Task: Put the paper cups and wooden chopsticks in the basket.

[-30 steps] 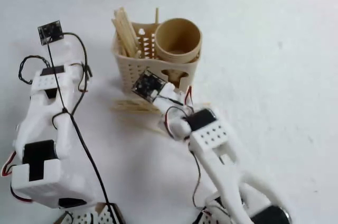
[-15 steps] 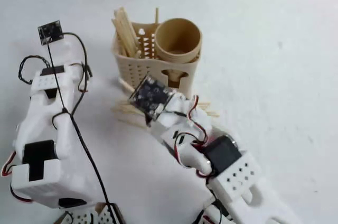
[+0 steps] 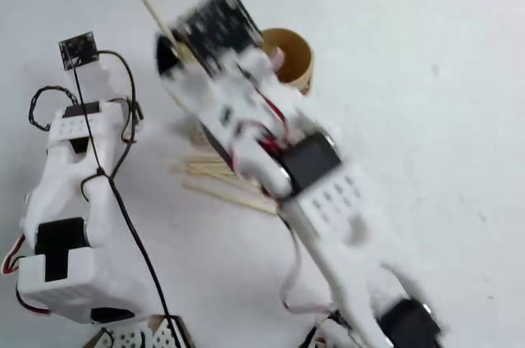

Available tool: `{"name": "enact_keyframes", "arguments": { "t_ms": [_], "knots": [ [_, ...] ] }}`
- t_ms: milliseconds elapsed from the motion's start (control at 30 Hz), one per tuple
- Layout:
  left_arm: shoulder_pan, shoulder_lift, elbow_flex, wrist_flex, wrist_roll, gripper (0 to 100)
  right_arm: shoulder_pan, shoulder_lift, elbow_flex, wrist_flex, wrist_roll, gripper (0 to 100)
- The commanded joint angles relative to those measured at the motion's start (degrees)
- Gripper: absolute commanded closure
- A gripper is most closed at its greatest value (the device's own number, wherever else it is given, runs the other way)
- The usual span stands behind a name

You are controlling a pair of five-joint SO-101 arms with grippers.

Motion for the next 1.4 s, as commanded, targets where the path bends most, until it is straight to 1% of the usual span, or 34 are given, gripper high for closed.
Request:
{"name": "enact_keyframes", "arguments": {
  "t_ms": [0,167,233,367,500,733,800,900,1033,1133,1200,1267,1367],
  "knots": [
    [0.57,-1.63,-0.79,-0.97,-0.7,83,0.31,13.14,-17.58,-6.99,0.0,98.1],
    [0.57,-1.63,-0.79,-0.97,-0.7,83,1.89,22.2,-29.45,-6.9,0.09,98.1],
    [0.57,-1.63,-0.79,-0.97,-0.7,83,2.68,23.34,-30.86,-6.9,0.09,98.1],
    [0.57,-1.63,-0.79,-0.97,-0.7,83,5.41,24.04,-28.57,-7.52,-0.35,98.1],
    [0.57,-1.63,-0.79,-0.97,-0.7,83,7.08,21.32,-17.76,-13.05,-0.44,98.2],
    [0.57,-1.63,-0.79,-0.88,-0.7,83,7.16,8.13,14.07,-32.31,-0.44,98.2],
    [0.57,-1.63,-0.79,-0.97,-0.7,83,7.25,5.49,21.27,-35.12,-0.09,98.2],
    [0.57,-1.63,-0.79,-0.97,-0.7,83,7.69,2.86,27.6,-37.05,0.0,98.1],
    [0.57,-1.63,-0.79,-0.97,-0.7,83,7.78,1.63,29.01,-36.79,0.0,97.1],
    [0.57,-1.63,-0.79,-0.97,-0.7,83,7.34,1.45,28.48,-36.35,0.0,87.8],
    [0.57,-1.63,-0.79,-0.97,-0.7,83,7.25,1.63,27.08,-32.75,-0.26,81.7],
    [0.57,-1.63,-0.79,-0.97,-0.7,83,7.25,1.54,24.88,-28.79,-0.44,81.0],
    [0.57,-1.63,-0.79,-0.97,-0.7,83,7.6,0.92,20.4,-22.64,0.0,83.0]
  ]
}}
